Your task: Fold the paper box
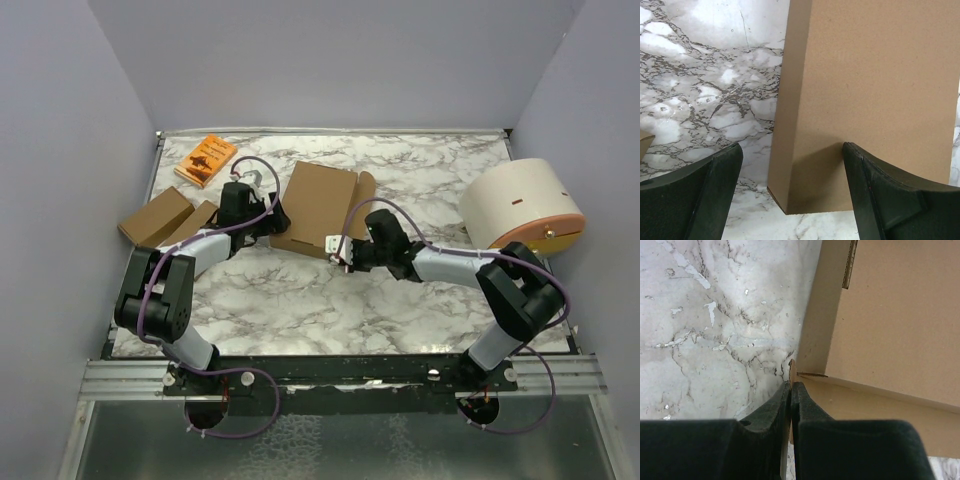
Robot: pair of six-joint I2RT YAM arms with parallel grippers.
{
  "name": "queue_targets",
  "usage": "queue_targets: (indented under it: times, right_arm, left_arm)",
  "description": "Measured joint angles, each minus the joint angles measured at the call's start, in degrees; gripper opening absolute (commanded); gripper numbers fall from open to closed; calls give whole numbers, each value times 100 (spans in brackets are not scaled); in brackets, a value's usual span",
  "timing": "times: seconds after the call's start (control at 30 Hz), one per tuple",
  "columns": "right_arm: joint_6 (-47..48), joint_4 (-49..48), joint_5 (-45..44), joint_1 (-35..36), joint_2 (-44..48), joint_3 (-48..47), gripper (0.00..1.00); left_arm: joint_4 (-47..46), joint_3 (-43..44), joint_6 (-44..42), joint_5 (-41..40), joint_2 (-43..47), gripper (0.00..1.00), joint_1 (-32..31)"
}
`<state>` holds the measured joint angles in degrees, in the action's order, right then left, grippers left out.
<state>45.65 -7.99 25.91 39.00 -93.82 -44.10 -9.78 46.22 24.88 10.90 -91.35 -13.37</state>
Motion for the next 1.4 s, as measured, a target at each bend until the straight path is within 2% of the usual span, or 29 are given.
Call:
queue_targets:
  times: [0.43, 0.73, 1.4]
  right_arm:
    - [-269, 951, 459, -374, -122, -448, 6]
    - [-752, 1576, 675, -529, -549, -1021, 6]
    - [-1296, 1746, 804, -623, -680, -1180, 1]
  left_arm:
    - [28, 28, 0, 2, -28, 83, -26]
    - [33, 37, 0, 2, -39, 83, -26]
    - [90, 146, -17, 92, -129, 82, -26]
